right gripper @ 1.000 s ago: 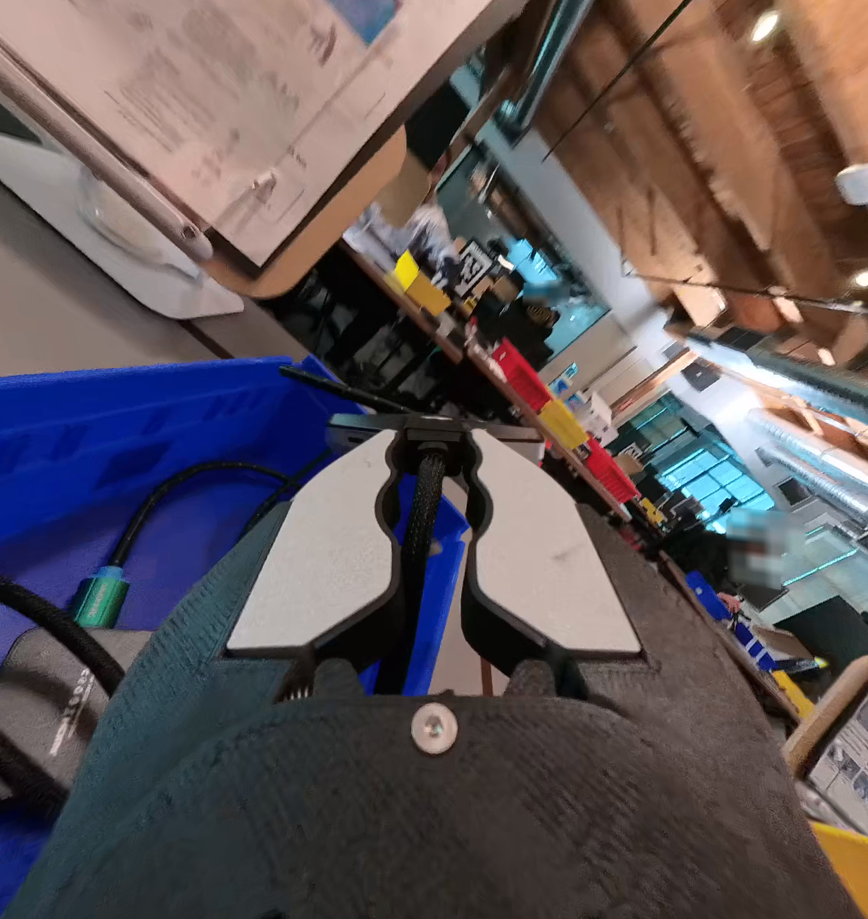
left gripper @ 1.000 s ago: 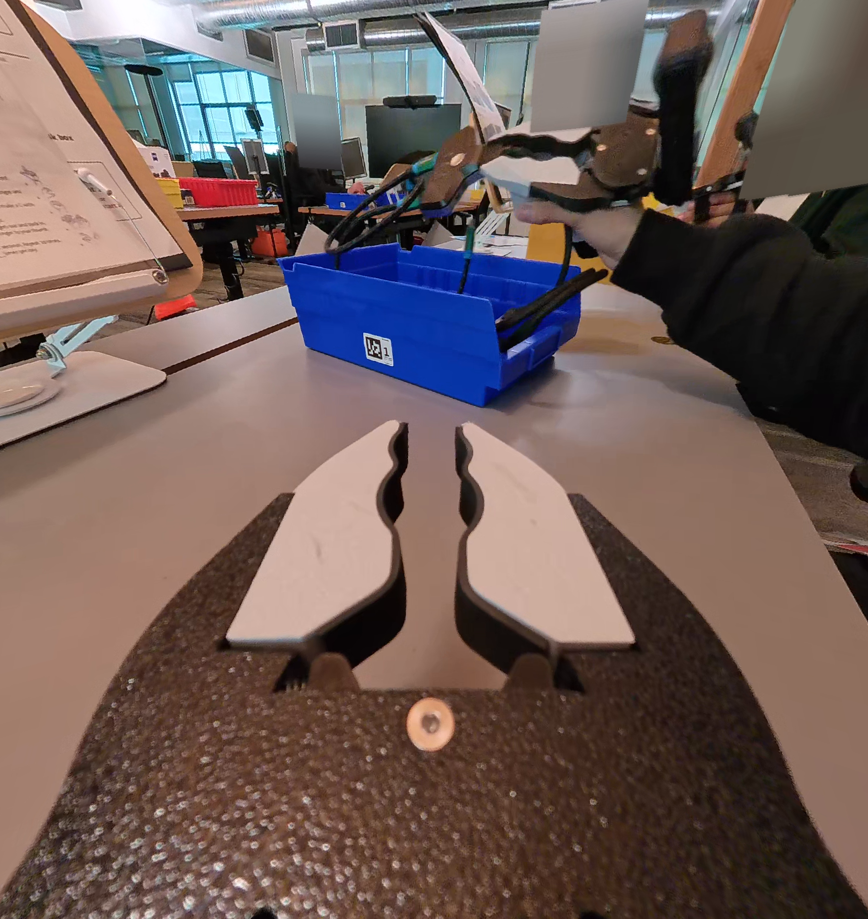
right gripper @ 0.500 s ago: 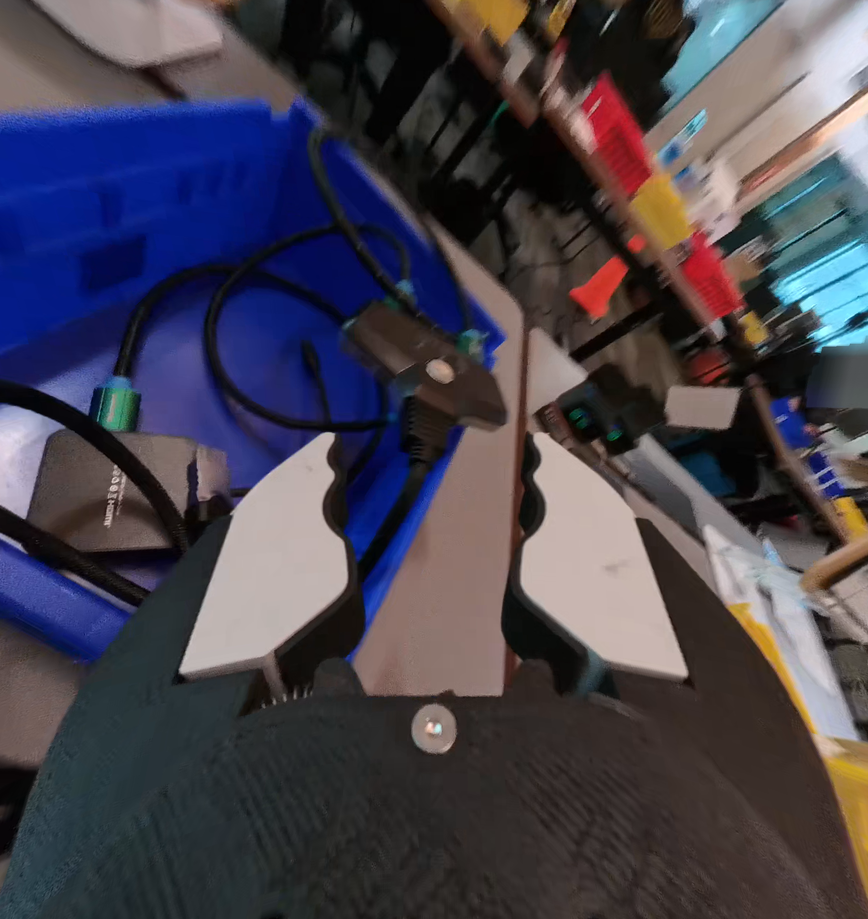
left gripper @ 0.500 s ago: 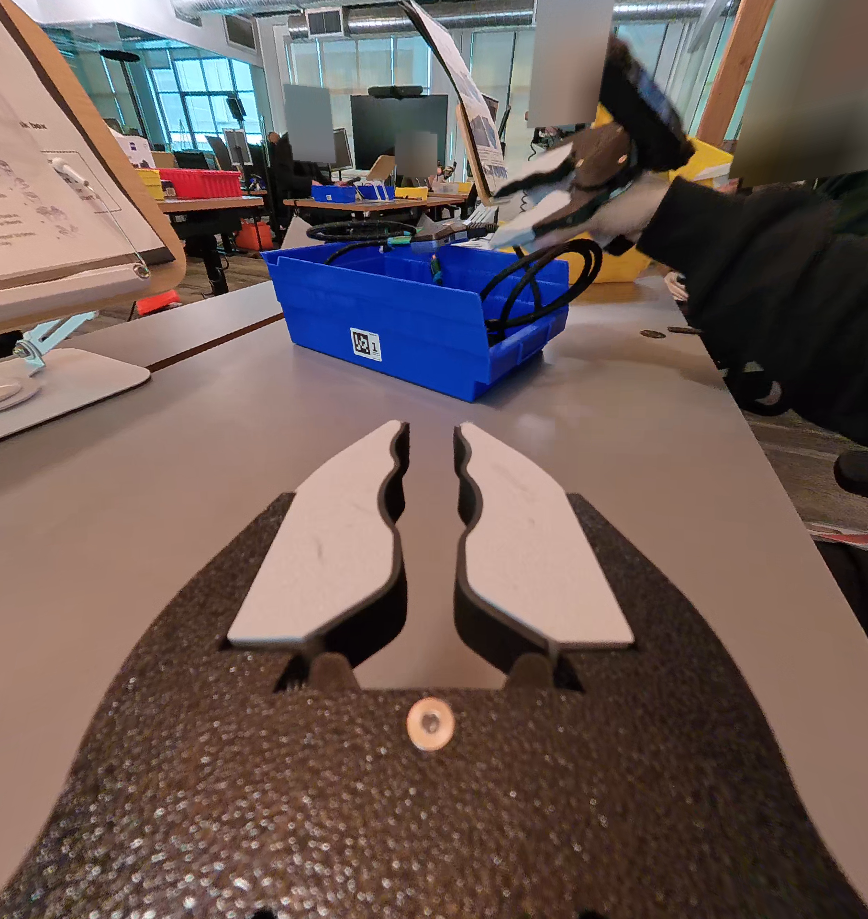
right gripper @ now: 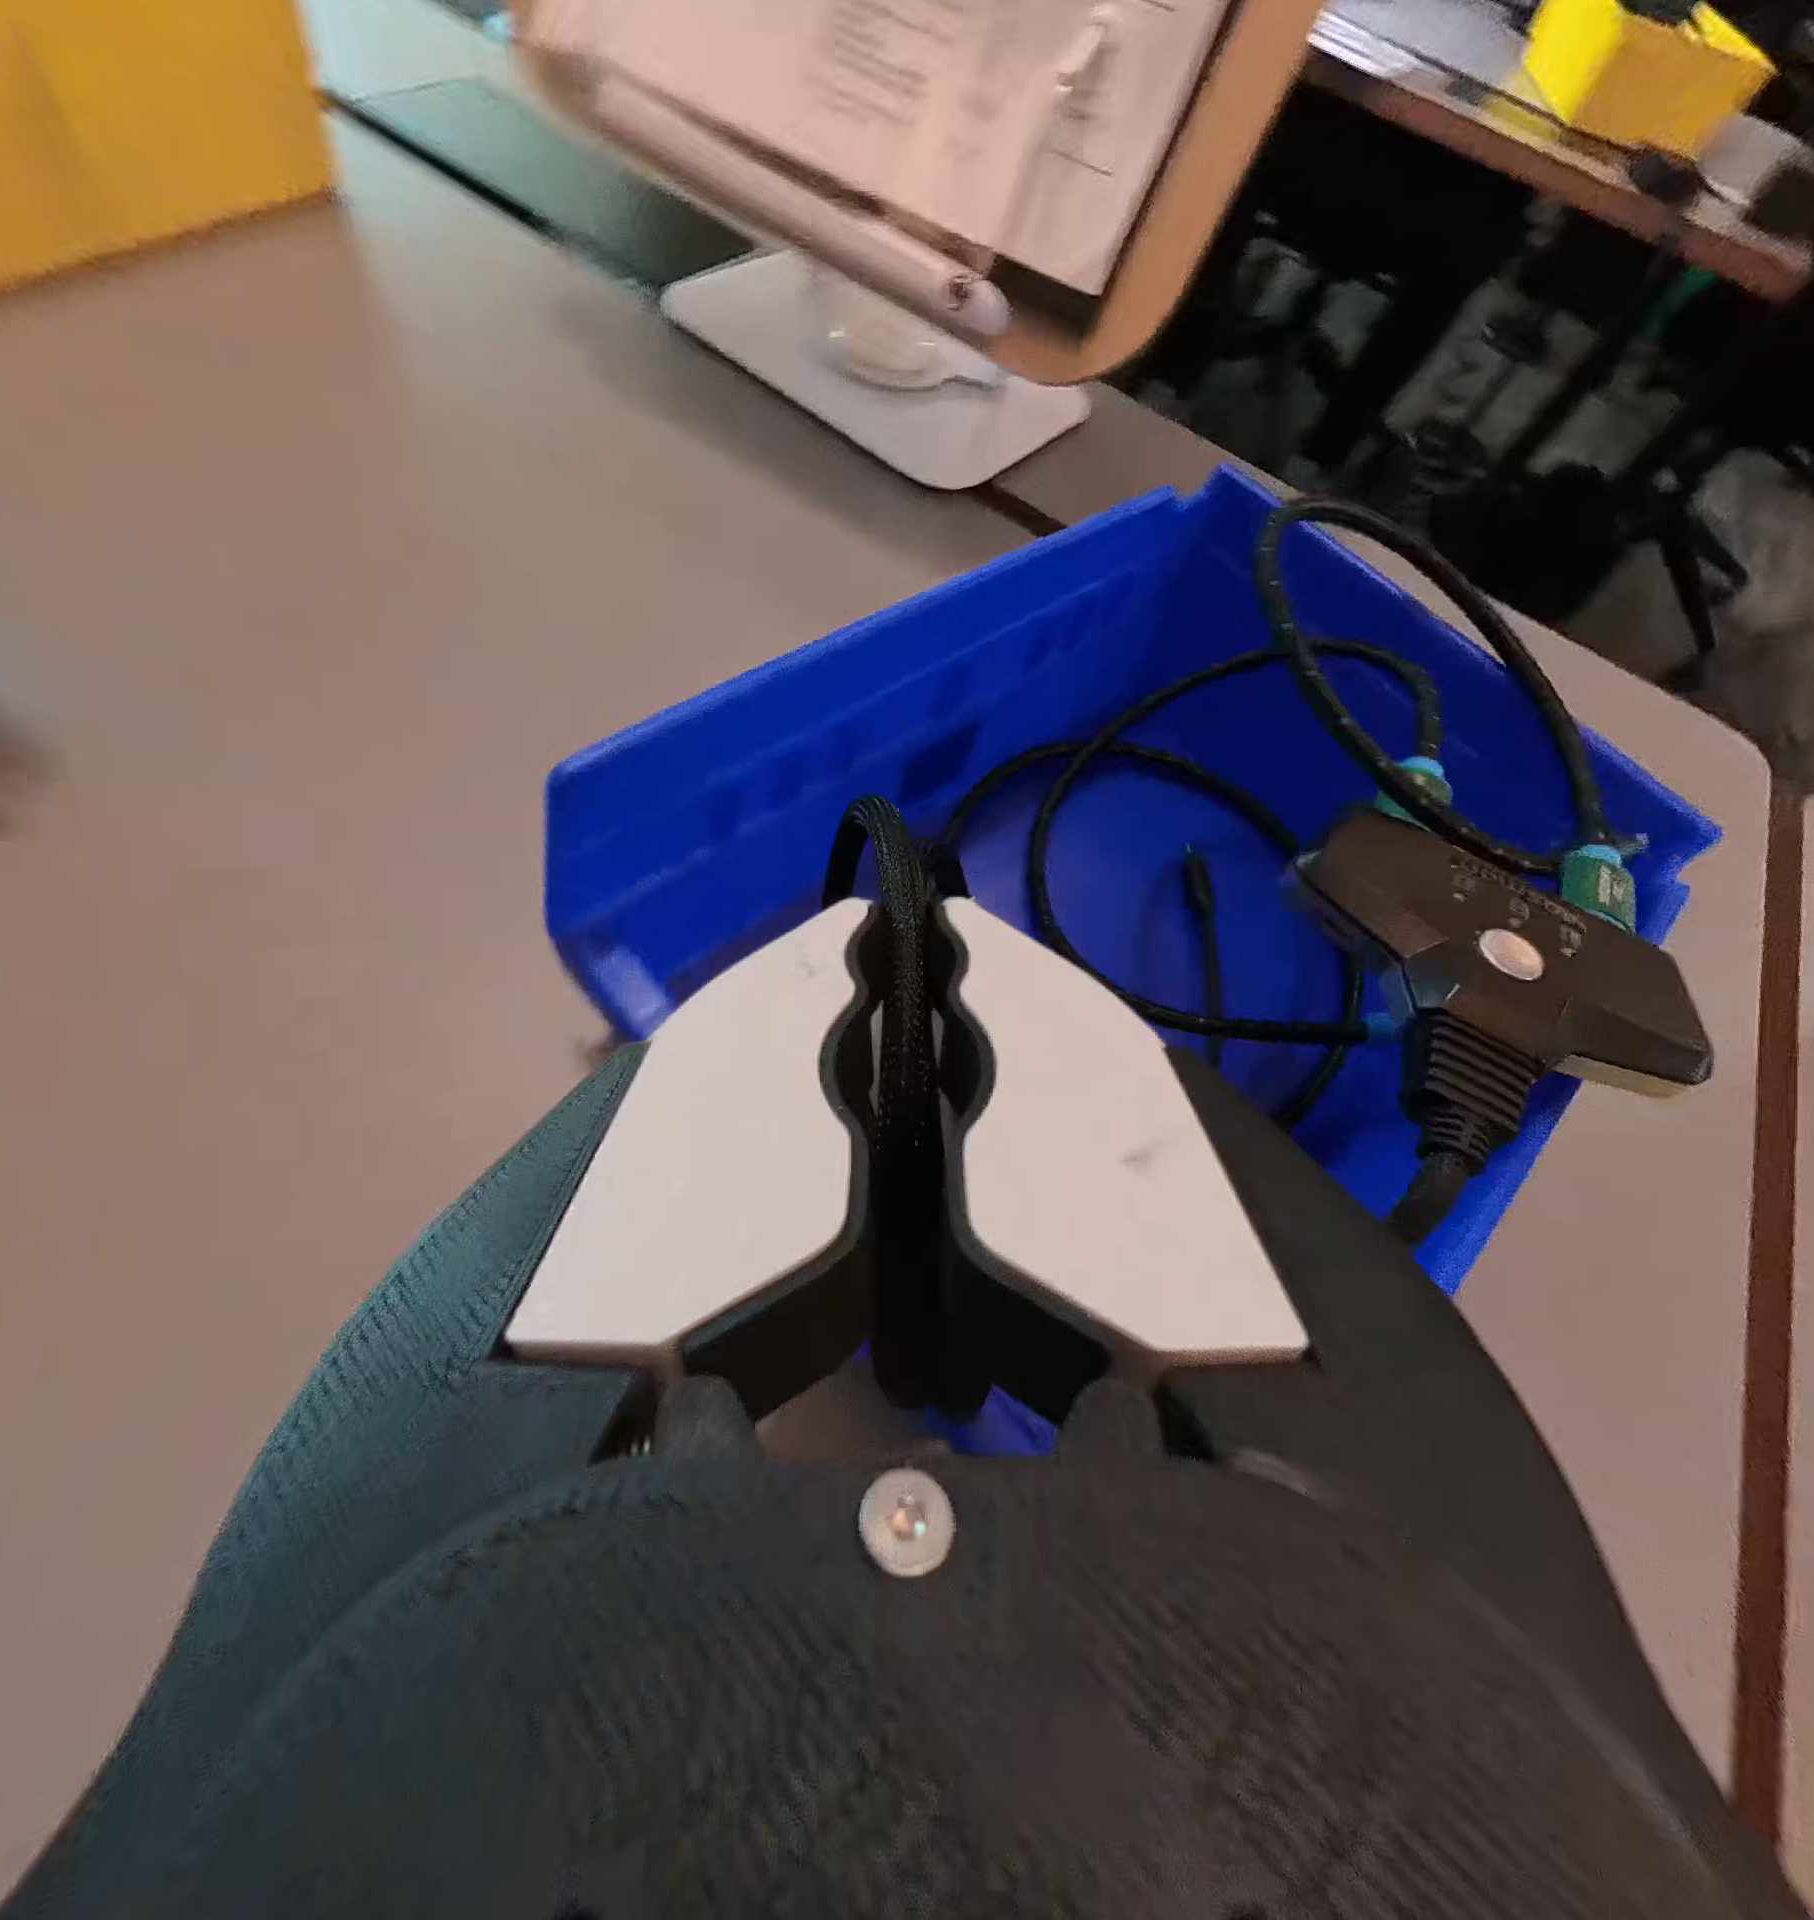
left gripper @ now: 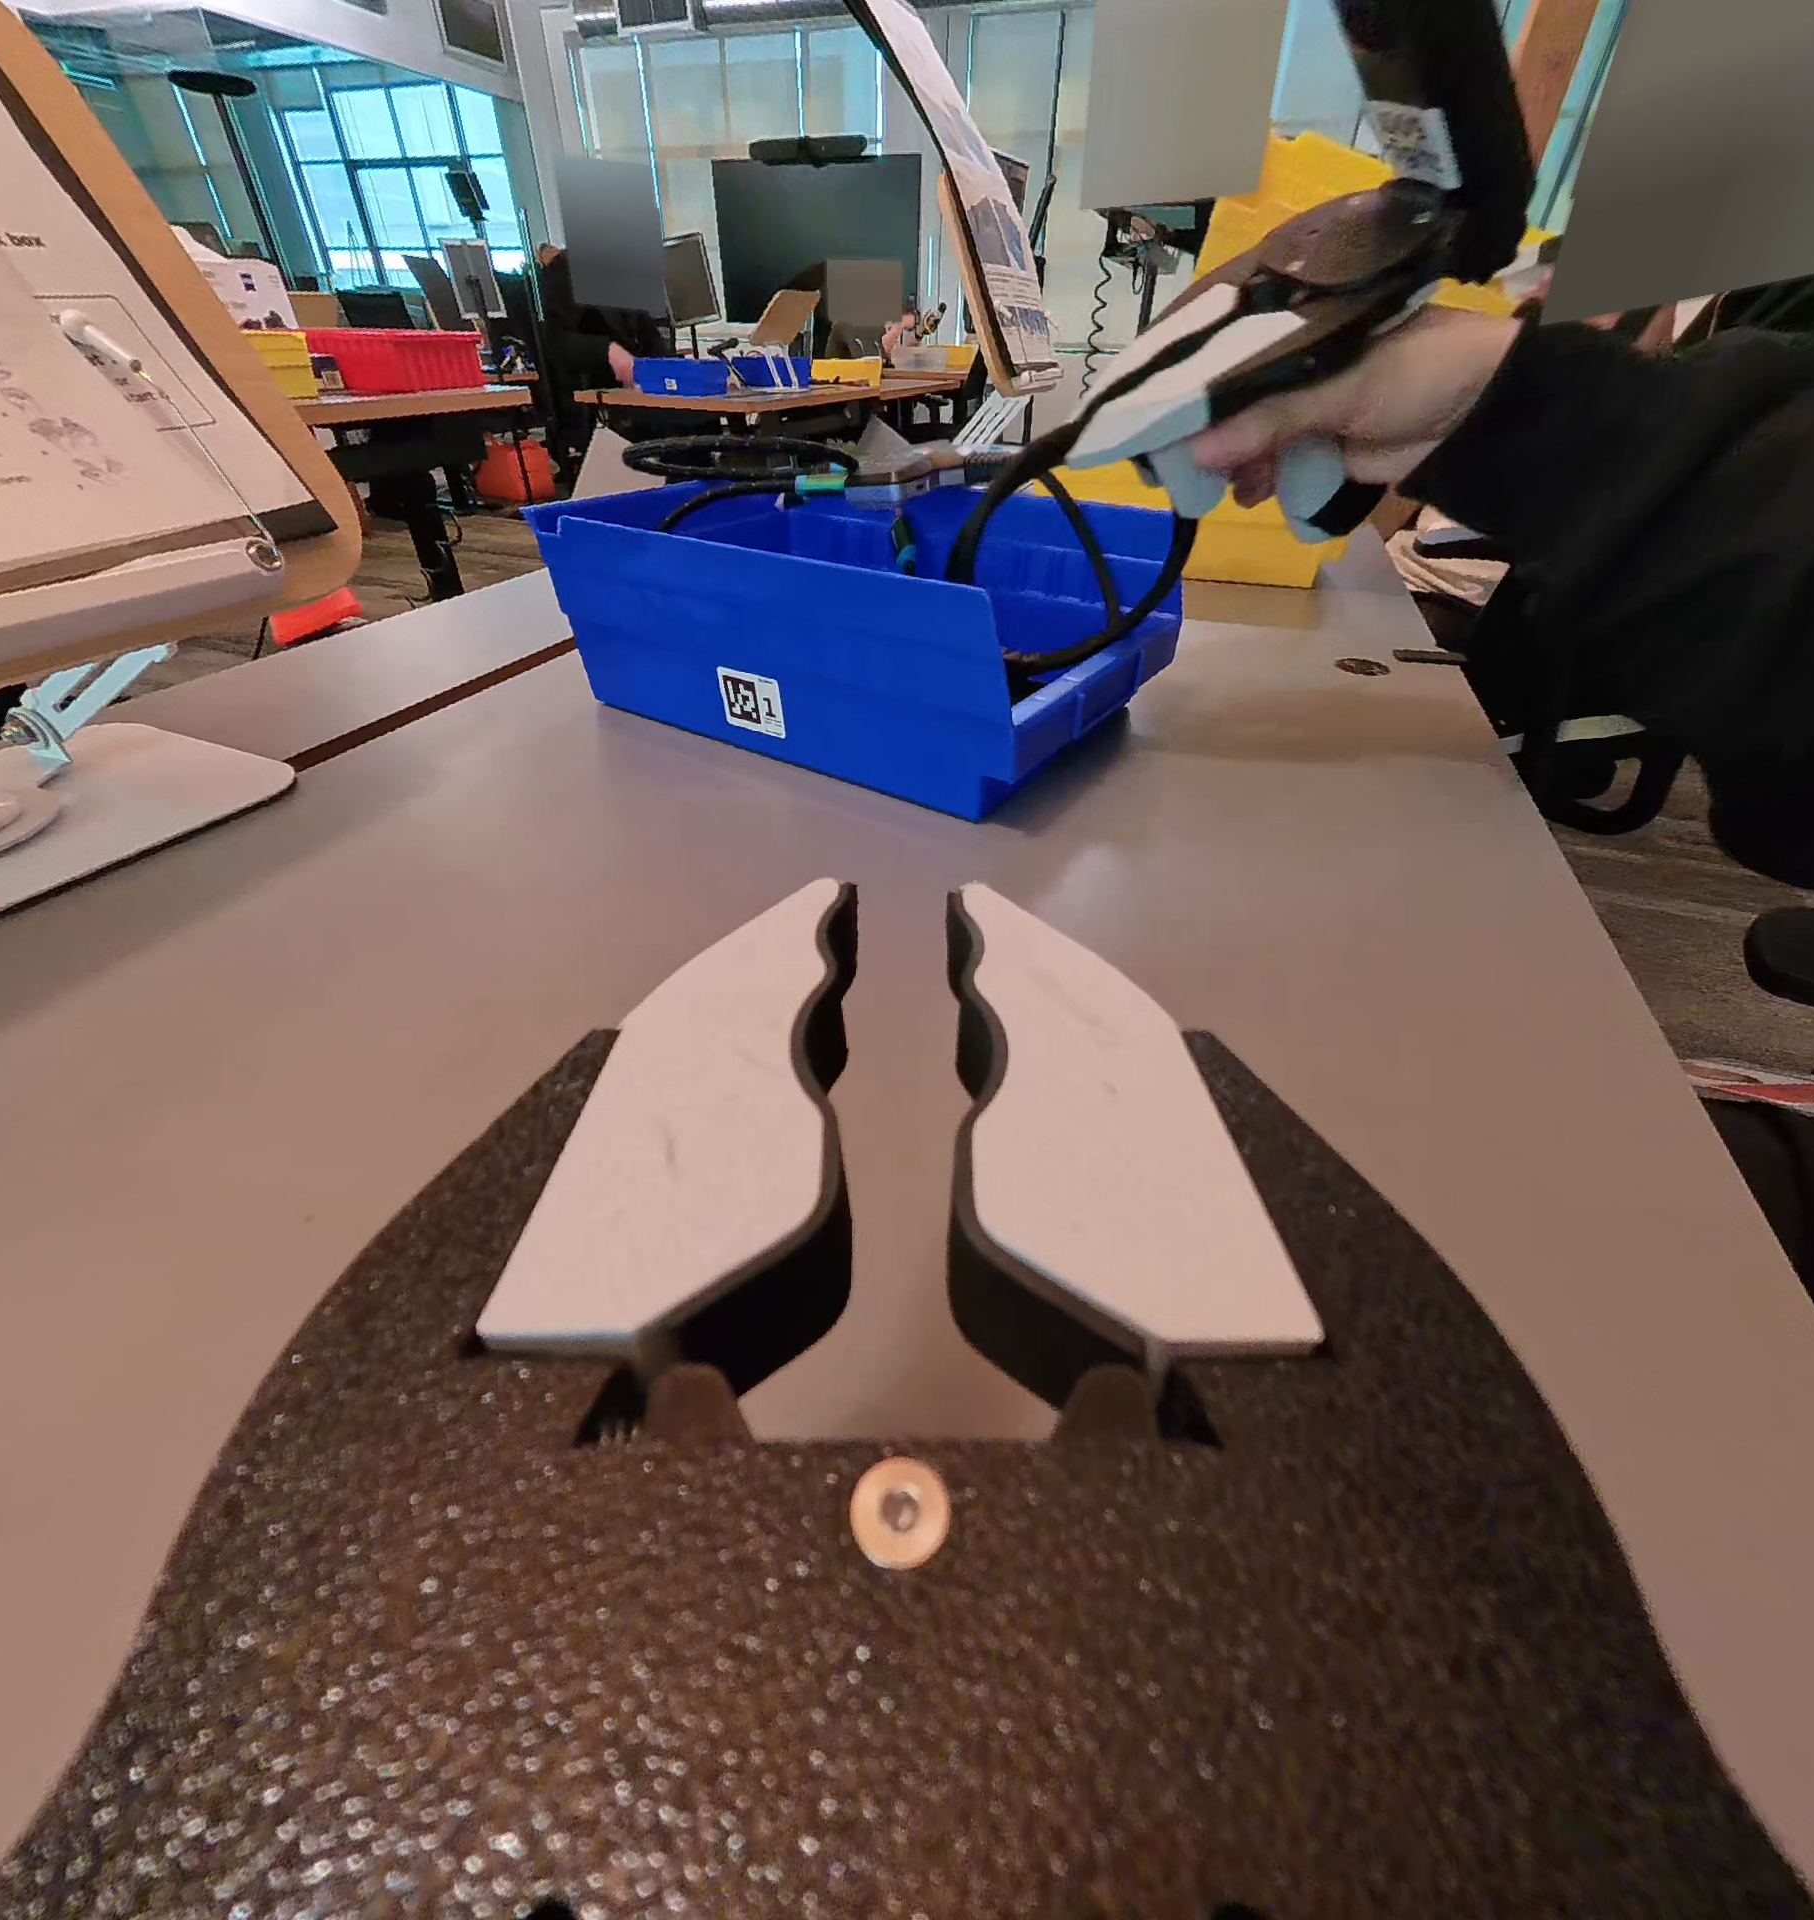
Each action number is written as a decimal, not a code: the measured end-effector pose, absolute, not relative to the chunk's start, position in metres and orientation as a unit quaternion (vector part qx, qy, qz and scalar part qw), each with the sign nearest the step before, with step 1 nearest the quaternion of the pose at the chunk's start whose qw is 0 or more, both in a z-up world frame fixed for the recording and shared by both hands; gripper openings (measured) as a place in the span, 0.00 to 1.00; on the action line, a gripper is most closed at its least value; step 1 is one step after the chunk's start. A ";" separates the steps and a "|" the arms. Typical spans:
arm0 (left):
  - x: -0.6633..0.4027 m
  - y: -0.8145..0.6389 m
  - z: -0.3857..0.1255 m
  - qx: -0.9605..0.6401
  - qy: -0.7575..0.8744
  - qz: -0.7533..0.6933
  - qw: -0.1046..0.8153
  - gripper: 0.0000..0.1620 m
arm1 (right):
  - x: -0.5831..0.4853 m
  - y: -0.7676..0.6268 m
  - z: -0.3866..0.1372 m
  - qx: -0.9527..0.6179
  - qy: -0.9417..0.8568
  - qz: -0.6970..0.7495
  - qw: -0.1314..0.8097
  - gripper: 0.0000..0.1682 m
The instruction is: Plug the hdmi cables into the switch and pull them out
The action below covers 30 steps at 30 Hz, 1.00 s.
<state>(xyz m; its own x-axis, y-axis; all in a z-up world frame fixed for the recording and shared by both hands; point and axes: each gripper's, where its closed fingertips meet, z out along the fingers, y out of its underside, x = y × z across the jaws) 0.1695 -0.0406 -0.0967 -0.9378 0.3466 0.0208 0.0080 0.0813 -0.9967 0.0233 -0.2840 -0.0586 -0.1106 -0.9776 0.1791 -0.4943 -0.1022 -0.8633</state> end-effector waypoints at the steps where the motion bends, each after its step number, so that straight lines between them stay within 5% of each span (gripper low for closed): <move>1: 0.170 -0.041 -0.097 -0.122 -0.724 0.667 0.128 0.10 | 0.032 -0.289 -0.059 -0.589 0.621 -0.436 0.276 0.05; 9: 0.169 -0.040 -0.096 -0.124 -0.723 0.668 0.128 0.10 | 0.093 -0.275 -0.093 -0.594 0.646 -0.386 0.284 0.10; 17: 0.168 -0.040 -0.096 -0.131 -0.722 0.670 0.116 0.09 | 0.049 -0.273 -0.057 -0.521 0.641 -0.487 0.284 0.50; 21: 0.175 -0.043 -0.098 -0.111 -0.728 0.673 0.067 0.11 | 0.002 -0.270 -0.033 -0.409 0.664 -0.516 0.355 0.58; 23: 0.191 -0.052 -0.098 -0.034 -0.738 0.673 0.024 0.15 | -0.016 -0.266 -0.039 -0.391 0.675 -0.496 0.382 0.63; 26: 0.190 -0.080 -0.102 0.087 -0.744 0.662 0.030 0.42 | -0.037 -0.276 -0.053 -0.361 0.699 -0.474 0.396 0.65; 30: 0.145 -0.138 -0.083 0.088 -0.746 0.659 0.037 0.60 | -0.062 -0.297 -0.049 -0.314 0.722 -0.465 0.404 0.65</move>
<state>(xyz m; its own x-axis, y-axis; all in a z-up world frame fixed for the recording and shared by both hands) 0.1446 -0.1380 -0.0832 -0.9818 -0.0818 0.1714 -0.1801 0.1150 -0.9769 -0.0616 -0.2970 -0.0488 -0.4764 -0.8293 -0.2921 -0.0774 0.3705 -0.9256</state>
